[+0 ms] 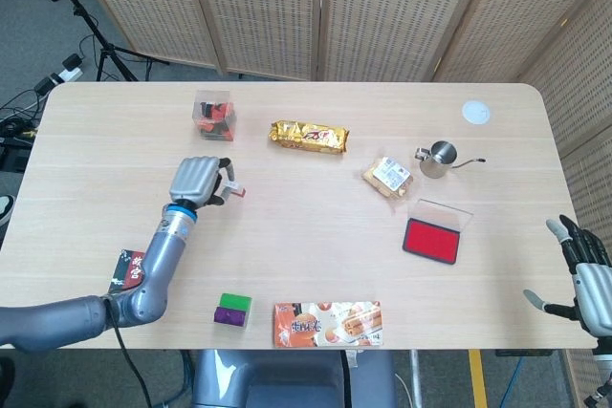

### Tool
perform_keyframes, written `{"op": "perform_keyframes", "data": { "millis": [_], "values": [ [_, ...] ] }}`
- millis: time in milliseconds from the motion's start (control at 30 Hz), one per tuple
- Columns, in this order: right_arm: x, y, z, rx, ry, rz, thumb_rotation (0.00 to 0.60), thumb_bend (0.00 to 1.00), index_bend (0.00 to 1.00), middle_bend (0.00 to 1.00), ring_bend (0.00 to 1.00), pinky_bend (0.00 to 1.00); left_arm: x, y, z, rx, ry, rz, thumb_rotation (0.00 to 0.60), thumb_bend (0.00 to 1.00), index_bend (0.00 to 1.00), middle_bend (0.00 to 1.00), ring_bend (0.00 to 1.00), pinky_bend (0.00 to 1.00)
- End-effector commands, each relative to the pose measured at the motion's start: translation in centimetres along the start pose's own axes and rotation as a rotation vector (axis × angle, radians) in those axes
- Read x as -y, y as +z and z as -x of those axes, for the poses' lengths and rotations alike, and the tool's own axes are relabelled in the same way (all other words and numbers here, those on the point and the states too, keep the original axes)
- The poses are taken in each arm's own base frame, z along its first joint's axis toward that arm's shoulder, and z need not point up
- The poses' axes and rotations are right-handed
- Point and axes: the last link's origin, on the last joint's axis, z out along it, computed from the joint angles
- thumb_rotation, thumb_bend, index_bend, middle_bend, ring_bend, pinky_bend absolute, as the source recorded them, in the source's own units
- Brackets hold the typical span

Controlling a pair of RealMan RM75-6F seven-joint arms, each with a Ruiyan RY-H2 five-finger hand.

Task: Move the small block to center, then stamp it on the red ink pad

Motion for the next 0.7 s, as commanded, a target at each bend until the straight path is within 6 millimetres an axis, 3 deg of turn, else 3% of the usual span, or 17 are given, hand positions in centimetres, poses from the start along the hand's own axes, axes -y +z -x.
{"op": "perform_keyframes", "data": {
  "millis": [33, 267, 700],
  "values": [
    [-0.3, 0.2, -0.1, -0.001, 0.002, 0.013, 0.600, 0.00, 0.01, 0.00, 0.00, 0.00, -4.7, 1.2, 0.6, 0.016, -0.017, 0.021, 0.600, 0.44, 0.63, 0.95, 0.97, 0.95],
    [-1.0, 0.7, -0.4, -0.005, 0.015, 0.038, 0.600, 0.00, 0.01, 0.00, 0.00, 0.00, -7.8, 2.9, 2.5, 0.053, 0.009, 0.012, 0.600, 0.44, 0.63, 0.95, 0.97, 0.95],
    [-2.0, 1.3, -0.6, 0.009, 0.044, 0.073, 0.600, 0.00, 0.01, 0.00, 0.00, 0.00, -10.2, 4.3, 5.1, 0.074, 0.055, 0.020, 0.600, 0.45, 0.63, 0.95, 0.97, 0.95]
  ]
}}
